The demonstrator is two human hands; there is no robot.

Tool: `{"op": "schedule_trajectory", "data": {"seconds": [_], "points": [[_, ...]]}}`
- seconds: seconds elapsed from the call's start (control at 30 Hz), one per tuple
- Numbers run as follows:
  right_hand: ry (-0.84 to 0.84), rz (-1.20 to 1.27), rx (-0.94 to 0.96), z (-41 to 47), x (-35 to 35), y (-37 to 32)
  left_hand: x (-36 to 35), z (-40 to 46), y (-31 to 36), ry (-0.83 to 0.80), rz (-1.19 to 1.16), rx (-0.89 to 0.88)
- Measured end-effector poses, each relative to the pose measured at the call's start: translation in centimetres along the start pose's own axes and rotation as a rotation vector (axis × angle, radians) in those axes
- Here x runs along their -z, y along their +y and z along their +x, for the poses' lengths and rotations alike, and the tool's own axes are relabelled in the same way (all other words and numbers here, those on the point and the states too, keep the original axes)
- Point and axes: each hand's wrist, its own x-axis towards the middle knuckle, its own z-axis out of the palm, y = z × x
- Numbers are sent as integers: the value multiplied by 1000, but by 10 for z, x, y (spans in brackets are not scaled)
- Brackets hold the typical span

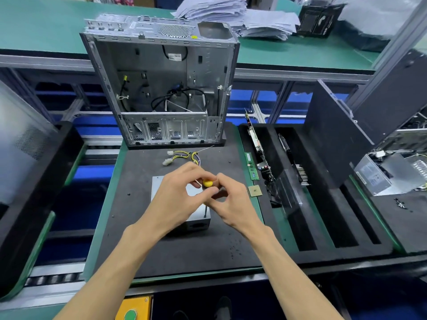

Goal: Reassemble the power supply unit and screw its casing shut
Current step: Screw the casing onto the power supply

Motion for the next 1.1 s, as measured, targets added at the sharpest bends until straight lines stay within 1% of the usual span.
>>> {"op": "schedule_trajectory", "data": {"seconds": [0.07,0.13,0.2,0.3,0.37,0.43,0.47,0.53,0.6,0.67,0.73,0.8,0.87,0.93,1.0,1.1], "points": [[17,-8,1,0,-4,0,-1,1,1,16,-5,6],[0,43,-22,1,-2,-2,-1,0,2,9,-35,17],[-81,141,-63,2,3,-4,0,0,3,-22,-57,29],[-219,292,-152,3,5,-7,-2,-1,6,-44,2,35],[-258,340,-202,4,1,-12,-2,-1,6,-33,-20,54],[-252,403,-230,6,-1,-17,1,-2,0,17,-87,82],[-253,435,-245,7,-1,-17,3,-2,-4,61,-109,111],[-292,522,-280,8,3,-18,6,-3,-18,136,-146,225],[-354,590,-320,10,5,-21,8,-3,-39,130,-114,365],[-327,625,-341,11,3,-23,5,-9,-62,54,11,485],[-221,628,-367,12,-1,-21,1,-21,-83,-34,115,556],[-138,592,-390,8,-8,-18,-4,-34,-95,-76,177,525],[-85,547,-372,0,-16,-15,-7,-40,-99,-62,204,480],[-36,534,-340,-9,-21,-14,-9,-42,-101,-61,221,473],[-35,498,-275,-15,-21,-16,-12,-44,-100,-89,239,482],[-127,446,-177,-11,-16,-26,-13,-49,-97,-143,279,451]]}}
